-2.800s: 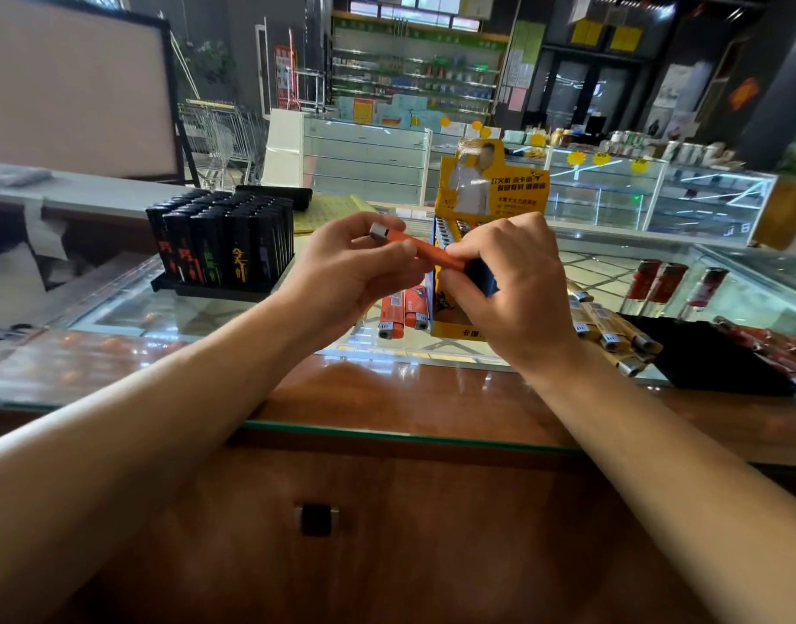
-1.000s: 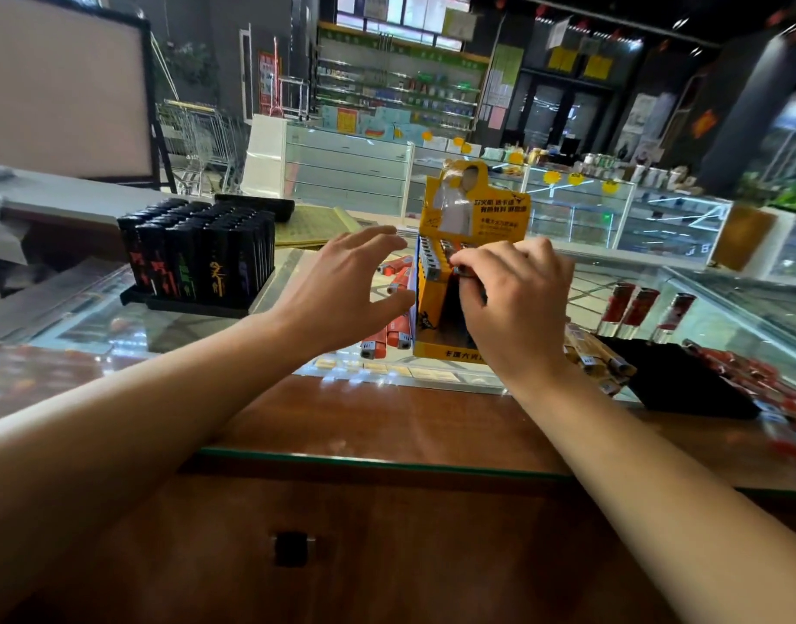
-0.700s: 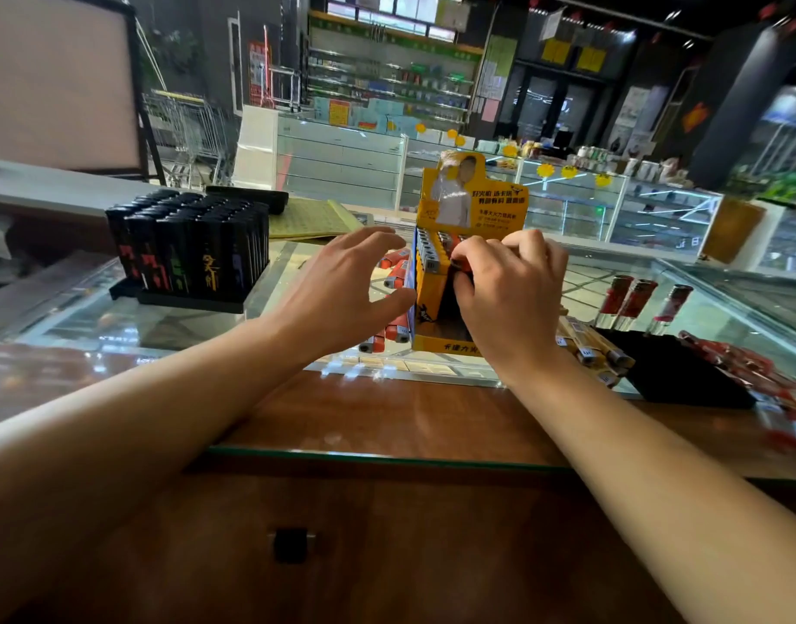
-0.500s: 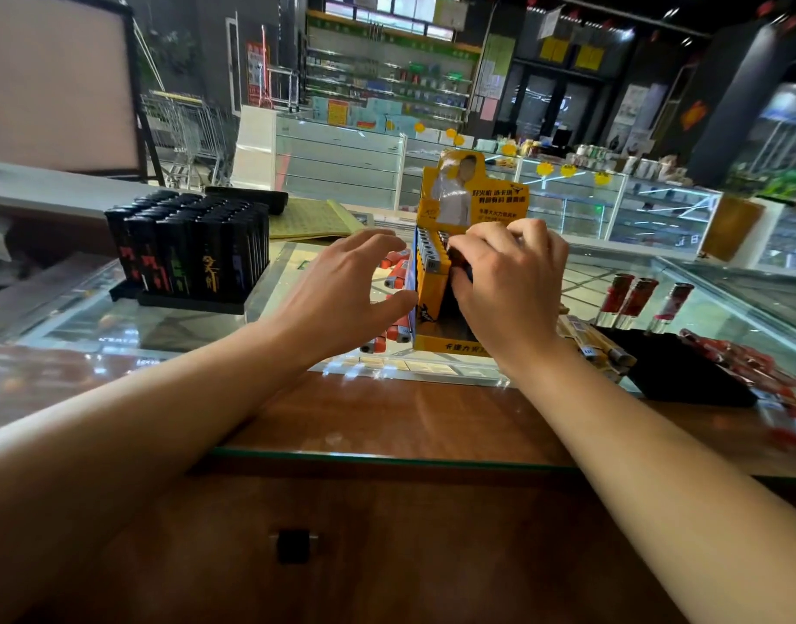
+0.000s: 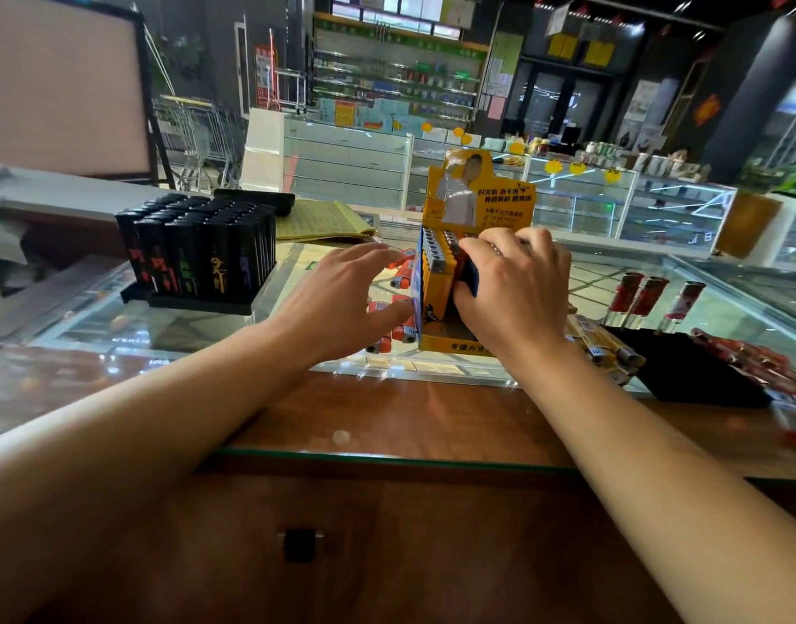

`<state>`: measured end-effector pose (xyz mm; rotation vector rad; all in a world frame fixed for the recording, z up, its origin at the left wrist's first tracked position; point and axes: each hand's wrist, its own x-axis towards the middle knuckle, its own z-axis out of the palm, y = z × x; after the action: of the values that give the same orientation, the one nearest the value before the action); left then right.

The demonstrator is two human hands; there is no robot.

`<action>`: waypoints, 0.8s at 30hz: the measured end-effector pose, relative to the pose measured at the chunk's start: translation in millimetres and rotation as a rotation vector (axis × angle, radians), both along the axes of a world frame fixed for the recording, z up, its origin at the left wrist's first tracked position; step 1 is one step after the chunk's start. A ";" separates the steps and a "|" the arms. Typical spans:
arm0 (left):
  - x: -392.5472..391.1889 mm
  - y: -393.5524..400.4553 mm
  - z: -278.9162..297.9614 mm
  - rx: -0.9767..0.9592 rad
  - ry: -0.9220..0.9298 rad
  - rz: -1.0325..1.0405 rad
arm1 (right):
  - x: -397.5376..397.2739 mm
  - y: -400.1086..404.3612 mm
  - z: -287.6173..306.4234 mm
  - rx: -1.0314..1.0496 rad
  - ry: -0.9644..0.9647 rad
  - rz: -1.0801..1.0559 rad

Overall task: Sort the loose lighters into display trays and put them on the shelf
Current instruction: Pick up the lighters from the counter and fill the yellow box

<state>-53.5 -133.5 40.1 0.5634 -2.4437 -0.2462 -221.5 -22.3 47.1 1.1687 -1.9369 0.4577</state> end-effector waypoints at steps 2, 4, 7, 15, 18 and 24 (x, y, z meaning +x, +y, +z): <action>2.0 -0.2 -0.9 0.005 -0.022 -0.027 | 0.8 1.1 0.7 0.010 -0.009 0.022; 2.9 0.1 -3.0 0.005 -0.086 -0.085 | 1.4 3.8 1.9 0.028 -0.009 0.062; 3.3 1.1 -6.8 0.001 -0.234 -0.131 | 4.3 12.6 4.9 0.045 -0.015 0.112; 6.3 0.5 -5.9 0.023 -0.346 -0.115 | 25.4 43.9 -4.8 0.091 -0.017 0.239; 13.7 2.1 -4.2 0.009 -0.372 -0.095 | 33.8 51.7 -15.4 0.112 0.015 0.263; 43.5 9.8 2.3 0.076 -0.383 -0.118 | 45.0 57.9 -24.2 0.122 -0.051 0.310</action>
<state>-10.0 -123.7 42.5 0.5389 -2.8535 -0.3033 -176.5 35.6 23.0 1.5607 -1.8533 0.5416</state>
